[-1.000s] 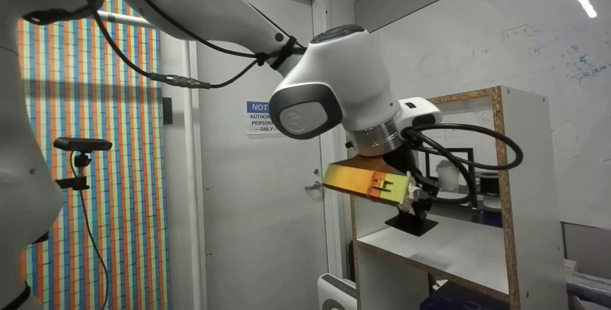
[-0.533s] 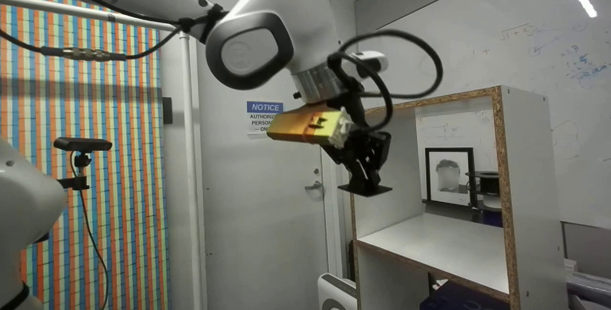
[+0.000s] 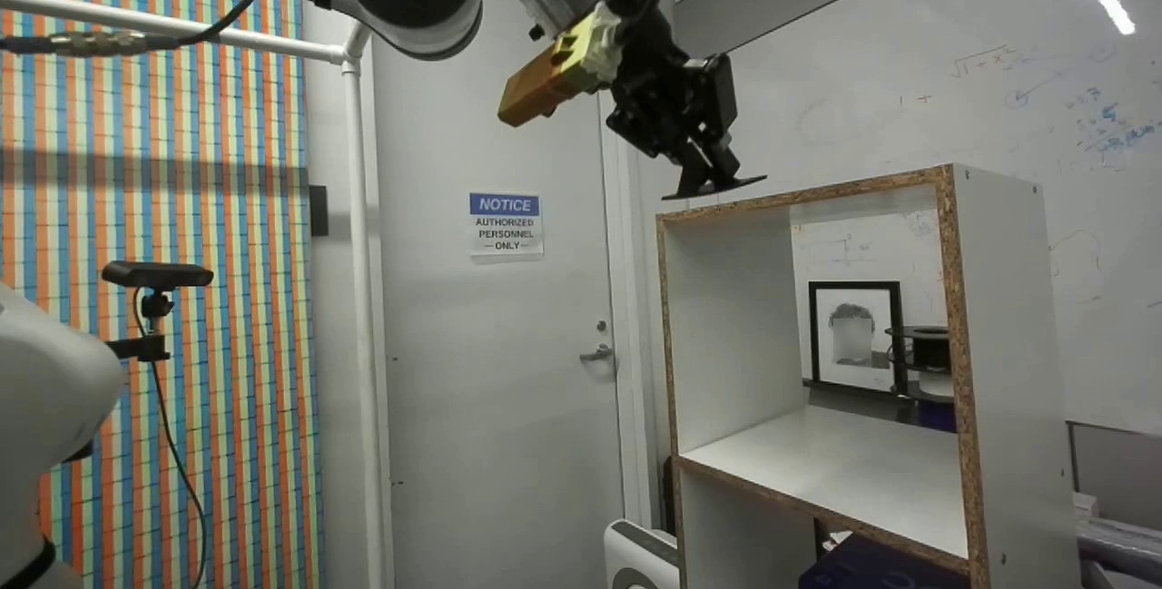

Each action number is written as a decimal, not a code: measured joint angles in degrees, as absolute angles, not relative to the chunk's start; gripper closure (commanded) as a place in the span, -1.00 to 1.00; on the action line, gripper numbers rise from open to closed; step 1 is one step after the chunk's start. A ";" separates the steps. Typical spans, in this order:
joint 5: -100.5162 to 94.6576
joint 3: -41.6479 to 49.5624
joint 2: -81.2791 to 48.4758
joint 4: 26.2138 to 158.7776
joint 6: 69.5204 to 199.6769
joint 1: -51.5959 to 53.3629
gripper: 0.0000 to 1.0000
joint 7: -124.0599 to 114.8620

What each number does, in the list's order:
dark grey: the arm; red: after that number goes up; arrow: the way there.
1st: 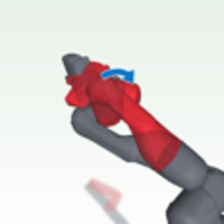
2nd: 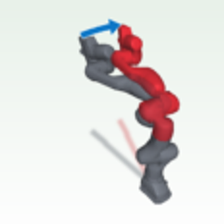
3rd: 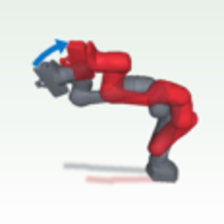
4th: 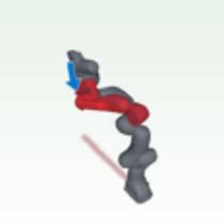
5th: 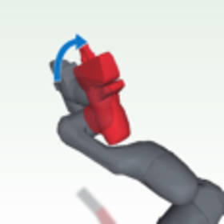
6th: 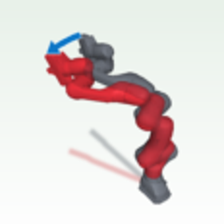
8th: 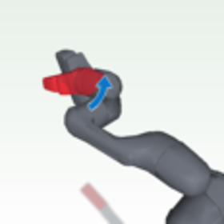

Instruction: Put the black object on top of the shelf

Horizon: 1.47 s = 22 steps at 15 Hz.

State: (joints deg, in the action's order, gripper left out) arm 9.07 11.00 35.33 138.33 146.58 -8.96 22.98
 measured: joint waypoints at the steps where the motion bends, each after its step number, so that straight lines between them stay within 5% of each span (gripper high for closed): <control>1: 9.06 11.05 33.94 136.56 147.21 -8.46 0.72 21.78; 7: 9.06 11.36 22.52 124.55 148.42 -5.76 0.71 16.37; 8: 9.14 11.47 20.50 122.75 148.40 -5.67 0.45 15.80; 9: 9.33 11.67 18.46 121.04 148.33 -5.55 -0.10 15.36; 11: 10.14 12.14 14.56 117.64 147.74 -5.26 -0.24 14.67; 15: 10.52 12.27 9.37 112.50 146.59 -5.36 -0.87 13.28; 22: 10.08 11.79 13.29 111.32 138.51 -5.65 -1.00 12.41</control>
State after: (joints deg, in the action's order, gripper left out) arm 10.08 11.79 13.29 111.32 138.51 -5.65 12.41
